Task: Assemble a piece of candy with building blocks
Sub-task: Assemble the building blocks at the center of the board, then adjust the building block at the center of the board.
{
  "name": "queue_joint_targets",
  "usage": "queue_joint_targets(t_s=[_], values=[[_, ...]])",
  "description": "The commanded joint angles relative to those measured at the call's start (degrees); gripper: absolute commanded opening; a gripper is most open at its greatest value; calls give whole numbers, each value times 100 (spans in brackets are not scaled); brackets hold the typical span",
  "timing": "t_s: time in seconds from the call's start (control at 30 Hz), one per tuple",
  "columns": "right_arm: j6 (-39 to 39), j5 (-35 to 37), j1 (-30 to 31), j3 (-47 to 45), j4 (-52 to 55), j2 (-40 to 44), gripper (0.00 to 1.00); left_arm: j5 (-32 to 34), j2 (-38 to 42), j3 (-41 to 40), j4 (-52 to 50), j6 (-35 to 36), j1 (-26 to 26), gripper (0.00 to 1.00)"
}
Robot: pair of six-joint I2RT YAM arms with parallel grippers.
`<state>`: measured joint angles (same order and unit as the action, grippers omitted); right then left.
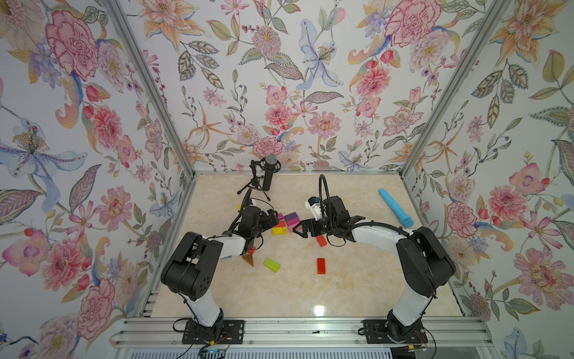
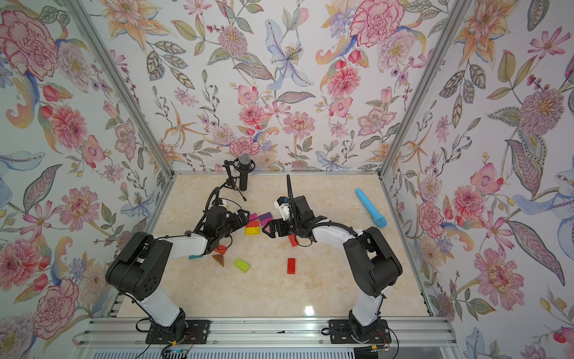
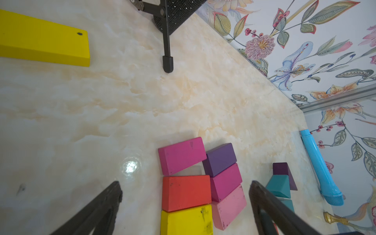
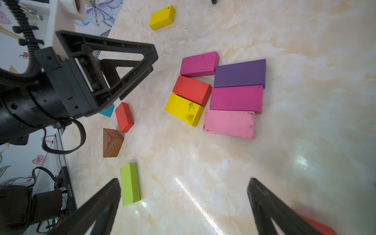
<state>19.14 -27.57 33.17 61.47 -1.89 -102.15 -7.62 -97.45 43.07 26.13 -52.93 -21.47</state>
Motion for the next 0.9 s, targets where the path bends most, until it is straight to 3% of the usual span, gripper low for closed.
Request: queue_joint_targets(t_s=[0.0,0.27,0.87], values=[[167,-27,91,139,163,-192,99,-81,146,184,-570,591,89,99],[301,51,363,297,140,-570,99,-21,362,158,-749,867,262,99],[474,-135,361,884,-181,-1434,98,6,703,35,-890,907,406,99]])
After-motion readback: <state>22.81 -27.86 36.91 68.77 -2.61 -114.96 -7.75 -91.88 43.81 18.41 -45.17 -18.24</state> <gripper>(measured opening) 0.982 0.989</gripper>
